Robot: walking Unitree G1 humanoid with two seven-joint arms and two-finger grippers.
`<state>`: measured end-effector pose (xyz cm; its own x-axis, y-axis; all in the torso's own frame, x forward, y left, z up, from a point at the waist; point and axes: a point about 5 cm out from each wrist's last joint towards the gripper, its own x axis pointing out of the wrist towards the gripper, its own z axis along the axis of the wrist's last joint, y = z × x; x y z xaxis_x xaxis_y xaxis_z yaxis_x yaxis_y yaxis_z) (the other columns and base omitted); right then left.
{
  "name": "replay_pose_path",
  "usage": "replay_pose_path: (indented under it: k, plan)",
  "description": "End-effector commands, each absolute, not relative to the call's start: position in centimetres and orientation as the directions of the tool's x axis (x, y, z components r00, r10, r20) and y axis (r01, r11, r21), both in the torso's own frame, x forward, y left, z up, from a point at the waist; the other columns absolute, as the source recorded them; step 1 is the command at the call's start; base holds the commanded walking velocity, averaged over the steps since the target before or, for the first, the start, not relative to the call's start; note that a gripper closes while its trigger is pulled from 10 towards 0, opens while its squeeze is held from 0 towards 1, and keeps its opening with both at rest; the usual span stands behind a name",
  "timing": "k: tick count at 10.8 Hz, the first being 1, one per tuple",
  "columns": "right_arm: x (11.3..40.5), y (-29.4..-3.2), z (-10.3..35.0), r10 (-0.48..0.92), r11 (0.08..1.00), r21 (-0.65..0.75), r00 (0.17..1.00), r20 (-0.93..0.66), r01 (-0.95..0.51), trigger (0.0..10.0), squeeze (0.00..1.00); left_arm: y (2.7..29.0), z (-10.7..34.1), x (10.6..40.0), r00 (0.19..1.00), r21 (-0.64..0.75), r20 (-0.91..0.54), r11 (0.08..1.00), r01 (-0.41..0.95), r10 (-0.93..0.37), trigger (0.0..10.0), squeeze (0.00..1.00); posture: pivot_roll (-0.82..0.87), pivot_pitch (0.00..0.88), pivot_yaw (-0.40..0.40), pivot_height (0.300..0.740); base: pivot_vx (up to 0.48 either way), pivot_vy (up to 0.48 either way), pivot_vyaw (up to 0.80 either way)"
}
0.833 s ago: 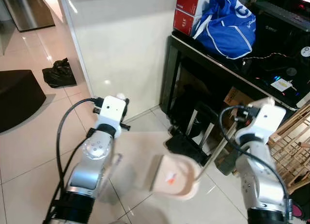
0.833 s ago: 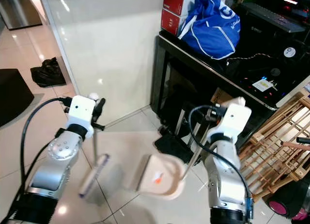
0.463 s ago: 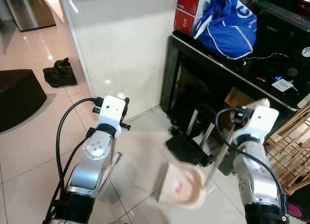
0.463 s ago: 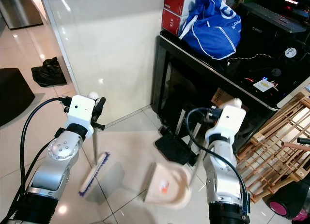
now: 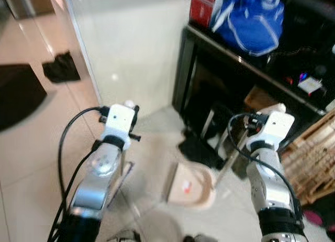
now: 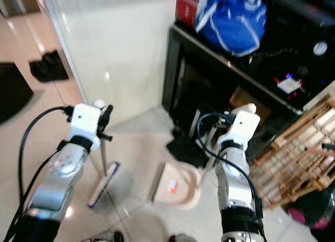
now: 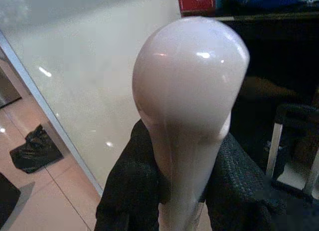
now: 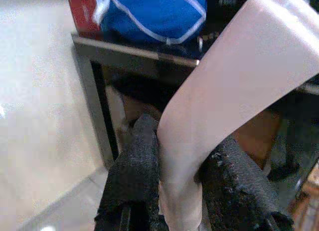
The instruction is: Sweep floor
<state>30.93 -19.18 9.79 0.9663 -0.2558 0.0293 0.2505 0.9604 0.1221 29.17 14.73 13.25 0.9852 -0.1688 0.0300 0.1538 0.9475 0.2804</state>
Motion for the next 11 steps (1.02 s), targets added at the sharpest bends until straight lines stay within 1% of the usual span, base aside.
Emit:
replay_pose_path:
  k: [1, 2, 4, 5, 6, 7, 8, 9, 11]
  plan:
    - [31.3, -19.7, 10.6, -0.261, 0.958, 0.138, 0.962, 0.074, 0.250, 10.0, 0.00, 14.8, 14.1, 28.8, 0.981, 0.281, 0.060, 0.946, 0.161, -0.185, 10.0, 0.00, -0.04, 0.260, -0.048, 0.740, 0.000, 0.000, 0.00]
    - [31.9, -20.3, 10.0, -0.267, 0.952, 0.166, 0.963, 0.044, 0.256, 10.0, 0.00, 15.2, 14.4, 28.5, 0.979, 0.298, 0.063, 0.940, 0.167, -0.194, 10.0, 0.00, -0.01, 0.314, -0.049, 0.740, 0.000, 0.000, 0.00]
    - [32.1, -21.3, 9.6, -0.278, 0.947, 0.182, 0.960, 0.038, 0.266, 10.0, 0.00, 15.7, 15.3, 27.9, 0.979, 0.306, 0.078, 0.940, 0.154, -0.186, 10.0, 0.00, 0.01, 0.363, -0.030, 0.740, 0.000, 0.000, 0.00]
    - [32.5, -21.6, 10.0, -0.278, 0.946, 0.193, 0.958, 0.063, 0.262, 10.0, 0.00, 16.1, 15.8, 27.6, 0.980, 0.301, 0.088, 0.943, 0.144, -0.178, 10.0, 0.00, 0.02, 0.378, -0.018, 0.740, 0.000, 0.000, 0.00]
    - [32.9, -21.6, 10.8, -0.265, 0.948, 0.216, 0.957, 0.121, 0.235, 10.0, 0.00, 16.1, 16.2, 27.6, 0.977, 0.307, 0.104, 0.940, 0.147, -0.187, 10.0, 0.00, 0.03, 0.400, -0.016, 0.740, 0.000, 0.000, 0.00]
    - [32.9, -21.7, 11.1, -0.267, 0.945, 0.235, 0.952, 0.146, 0.229, 10.0, 0.00, 16.0, 16.4, 27.6, 0.973, 0.314, 0.112, 0.936, 0.157, -0.201, 10.0, 0.00, 0.04, 0.405, -0.012, 0.740, 0.000, 0.000, 0.00]
    - [32.8, -22.2, 11.3, -0.305, 0.917, 0.317, 0.936, 0.173, 0.241, 10.0, 0.00, 16.0, 16.6, 27.6, 0.973, 0.320, 0.107, 0.934, 0.159, -0.203, 10.0, 0.00, 0.05, 0.400, 0.000, 0.740, 0.000, 0.000, 0.00]
    - [32.6, -22.5, 11.4, -0.333, 0.900, 0.354, 0.925, 0.185, 0.253, 10.0, 0.00, 16.0, 16.8, 27.6, 0.973, 0.322, 0.108, 0.933, 0.161, -0.205, 10.0, 0.00, 0.05, 0.404, -0.001, 0.740, 0.000, 0.000, 0.00]
    - [32.2, -22.0, 11.4, -0.301, 0.928, 0.297, 0.924, 0.236, 0.227, 10.0, 0.00, 16.1, 17.0, 27.7, 0.971, 0.328, 0.112, 0.930, 0.164, -0.211, 10.0, 0.00, 0.06, 0.394, 0.009, 0.740, 0.000, 0.000, 0.00]
